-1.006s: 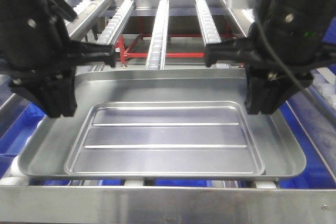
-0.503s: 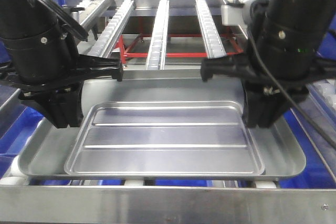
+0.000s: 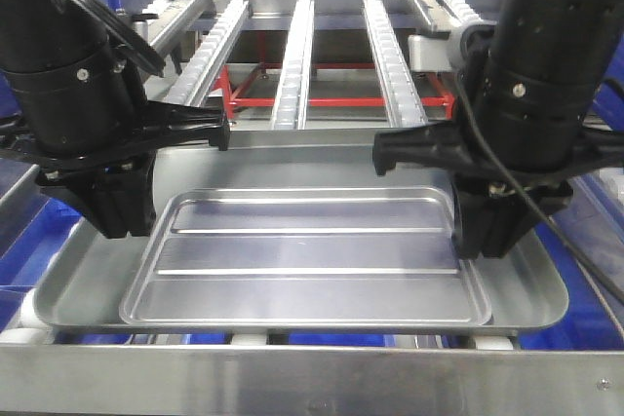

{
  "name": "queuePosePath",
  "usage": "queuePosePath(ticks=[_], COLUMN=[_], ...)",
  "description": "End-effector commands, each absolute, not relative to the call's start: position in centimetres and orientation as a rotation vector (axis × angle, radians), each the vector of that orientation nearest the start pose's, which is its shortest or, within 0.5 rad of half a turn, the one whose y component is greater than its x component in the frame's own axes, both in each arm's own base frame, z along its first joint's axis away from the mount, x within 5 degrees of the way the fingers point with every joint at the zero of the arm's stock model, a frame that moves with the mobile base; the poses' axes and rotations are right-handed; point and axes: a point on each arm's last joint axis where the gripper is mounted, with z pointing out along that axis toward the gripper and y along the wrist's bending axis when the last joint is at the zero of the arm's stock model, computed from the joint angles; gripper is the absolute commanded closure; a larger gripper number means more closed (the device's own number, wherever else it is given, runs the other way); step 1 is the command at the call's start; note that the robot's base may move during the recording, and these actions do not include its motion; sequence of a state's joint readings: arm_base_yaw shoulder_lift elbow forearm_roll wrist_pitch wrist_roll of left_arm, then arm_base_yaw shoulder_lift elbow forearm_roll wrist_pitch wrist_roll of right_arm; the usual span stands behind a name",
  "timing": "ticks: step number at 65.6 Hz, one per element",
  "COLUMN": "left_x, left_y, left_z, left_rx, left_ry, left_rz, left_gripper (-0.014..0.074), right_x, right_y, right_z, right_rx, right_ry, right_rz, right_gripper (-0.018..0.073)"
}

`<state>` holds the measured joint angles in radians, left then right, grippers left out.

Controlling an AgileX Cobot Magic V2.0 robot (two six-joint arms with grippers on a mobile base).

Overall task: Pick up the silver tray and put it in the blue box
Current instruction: 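Lower both grippers toward the side rims of the silver tray, then close both grippers on the opposite side rims of the tray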

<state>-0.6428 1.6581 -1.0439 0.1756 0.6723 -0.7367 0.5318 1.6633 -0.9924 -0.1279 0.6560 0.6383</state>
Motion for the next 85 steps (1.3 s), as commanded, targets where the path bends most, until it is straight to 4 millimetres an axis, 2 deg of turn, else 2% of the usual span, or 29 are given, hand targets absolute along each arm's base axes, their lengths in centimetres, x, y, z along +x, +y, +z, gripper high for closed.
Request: queuePosePath(ticks=[1, 8, 25, 31, 39, 44, 85], left_x=[26.7, 26.7, 26.7, 26.7, 26.7, 26.6, 27.3], left_y=[-18.8, -18.7, -18.7, -18.8, -18.8, -18.9, -19.4], left_z=[23.0, 23.0, 23.0, 22.9, 22.9, 22.9, 20.8], left_rx=[0.026, 0.026, 0.026, 0.025, 0.014, 0.000, 0.062], left_ry=[2.704, 2.706, 2.706, 2.708, 2.714, 2.718, 2.748], left_rz=[-0.238, -0.236, -0.236, -0.236, -0.247, -0.263, -0.215], left_gripper=[0.0700, 0.0700, 0.0685, 0.0608, 0.0435, 0.0392, 0.0426], right_x=[27.9, 27.9, 28.0, 28.0, 28.0, 28.0, 28.2], right_y=[15.5, 15.5, 15.5, 15.5, 15.5, 15.5, 15.6], right_z=[21.1, 21.1, 21.1, 21.1, 21.1, 21.1, 21.2], right_rx=[0.027, 0.032, 0.034, 0.034, 0.034, 0.034, 0.033], right_ry=[2.743, 2.741, 2.742, 2.742, 2.743, 2.744, 2.718], right_rz=[0.193, 0.195, 0.194, 0.194, 0.193, 0.192, 0.214], right_gripper=[0.0312, 0.0249, 0.0246, 0.0228, 0.0170, 0.0160, 0.0160])
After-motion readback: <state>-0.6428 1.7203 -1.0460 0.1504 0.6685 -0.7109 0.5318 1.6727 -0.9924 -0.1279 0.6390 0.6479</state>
